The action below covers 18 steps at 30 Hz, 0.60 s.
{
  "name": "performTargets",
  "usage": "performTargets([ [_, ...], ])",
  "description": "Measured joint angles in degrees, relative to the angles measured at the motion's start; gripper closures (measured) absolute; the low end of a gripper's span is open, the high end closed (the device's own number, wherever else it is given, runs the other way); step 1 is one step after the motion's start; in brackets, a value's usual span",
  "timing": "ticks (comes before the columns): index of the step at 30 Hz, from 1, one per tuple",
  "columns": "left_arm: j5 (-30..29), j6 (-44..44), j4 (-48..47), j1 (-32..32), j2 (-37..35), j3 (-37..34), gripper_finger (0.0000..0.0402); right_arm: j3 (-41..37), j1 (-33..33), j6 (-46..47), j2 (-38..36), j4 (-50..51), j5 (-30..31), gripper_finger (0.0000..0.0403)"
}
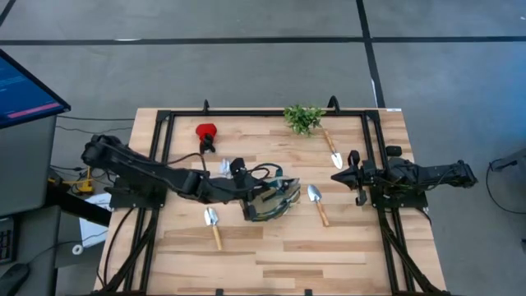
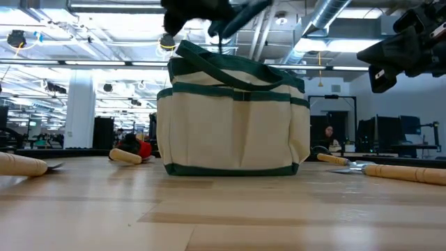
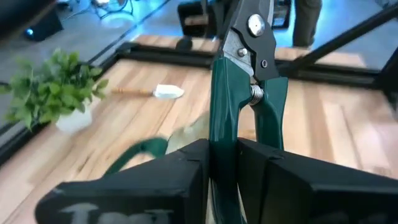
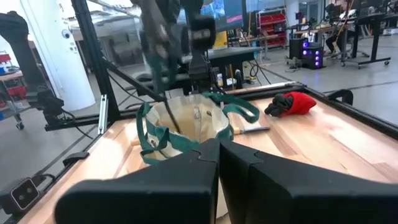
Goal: Pick & Place Garden tools in Gardening bag
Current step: Put the green scissors into the gardening bag
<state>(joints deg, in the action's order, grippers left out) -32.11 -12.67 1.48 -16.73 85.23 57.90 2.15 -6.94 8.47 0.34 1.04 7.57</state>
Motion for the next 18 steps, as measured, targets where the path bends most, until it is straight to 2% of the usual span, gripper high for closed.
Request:
performTargets([
  [10, -2.38, -10.07, 0.12, 0.55, 0.04, -7.82, 0.0370, 0.00, -0.02, 0.00, 0.02, 0.18, 0.00, 0.0403],
  [14, -1.44, -13.29, -0.31, 0.66, 0.04, -10.15, 0.0370, 0.00, -0.02, 0.00, 0.02, 0.18, 0.00, 0.0403],
  [18, 1.95, -14.83, 0.06, 0.66, 0.06, -10.39, 0.0370, 0.00, -0.02, 0.00, 0.02, 0.18, 0.00, 0.0403],
])
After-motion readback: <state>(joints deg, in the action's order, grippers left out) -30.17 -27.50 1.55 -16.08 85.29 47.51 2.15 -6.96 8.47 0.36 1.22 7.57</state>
